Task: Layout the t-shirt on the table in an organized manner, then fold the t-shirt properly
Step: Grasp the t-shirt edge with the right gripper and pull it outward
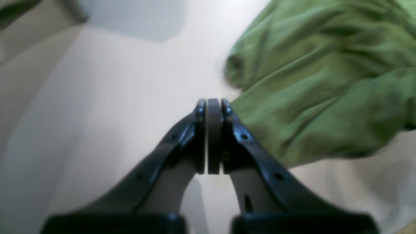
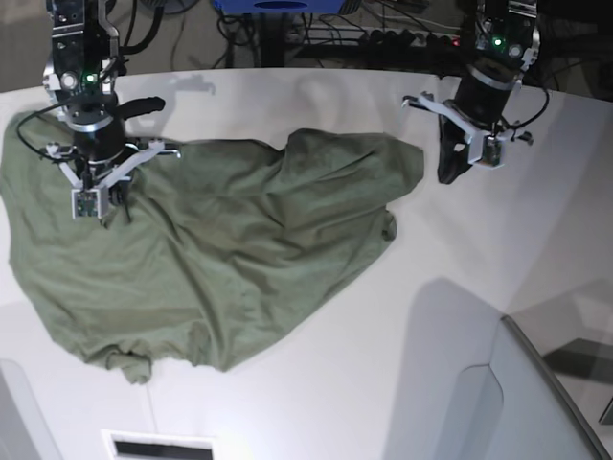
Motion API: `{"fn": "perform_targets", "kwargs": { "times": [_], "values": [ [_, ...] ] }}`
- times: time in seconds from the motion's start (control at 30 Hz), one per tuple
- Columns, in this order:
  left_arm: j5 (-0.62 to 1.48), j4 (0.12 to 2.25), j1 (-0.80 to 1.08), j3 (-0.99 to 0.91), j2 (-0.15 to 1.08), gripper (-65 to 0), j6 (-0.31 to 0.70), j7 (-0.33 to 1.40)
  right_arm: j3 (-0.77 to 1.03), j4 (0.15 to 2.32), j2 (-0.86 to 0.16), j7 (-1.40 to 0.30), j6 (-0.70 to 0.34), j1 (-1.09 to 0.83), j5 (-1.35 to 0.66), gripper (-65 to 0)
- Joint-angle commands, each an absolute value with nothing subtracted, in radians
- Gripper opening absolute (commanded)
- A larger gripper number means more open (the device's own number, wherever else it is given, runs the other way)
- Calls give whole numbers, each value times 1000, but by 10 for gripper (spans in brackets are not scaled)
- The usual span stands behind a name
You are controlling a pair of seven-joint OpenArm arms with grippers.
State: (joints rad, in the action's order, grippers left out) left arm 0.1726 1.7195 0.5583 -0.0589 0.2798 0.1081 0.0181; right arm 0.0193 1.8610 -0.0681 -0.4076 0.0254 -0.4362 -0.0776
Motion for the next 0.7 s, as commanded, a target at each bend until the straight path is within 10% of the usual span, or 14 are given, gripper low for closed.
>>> {"fn": "perform_targets", "kwargs": {
  "times": [0.0,0.67],
  "values": [
    [183,1739,567,-58,283,-650,110,-2,21,1882,-73,-383,28,-429,-77,-650],
    [182,1767,545,-64,214,-650,108,-2,28,1840,-82,-377,27,-300,-76,-650]
  ]
}}
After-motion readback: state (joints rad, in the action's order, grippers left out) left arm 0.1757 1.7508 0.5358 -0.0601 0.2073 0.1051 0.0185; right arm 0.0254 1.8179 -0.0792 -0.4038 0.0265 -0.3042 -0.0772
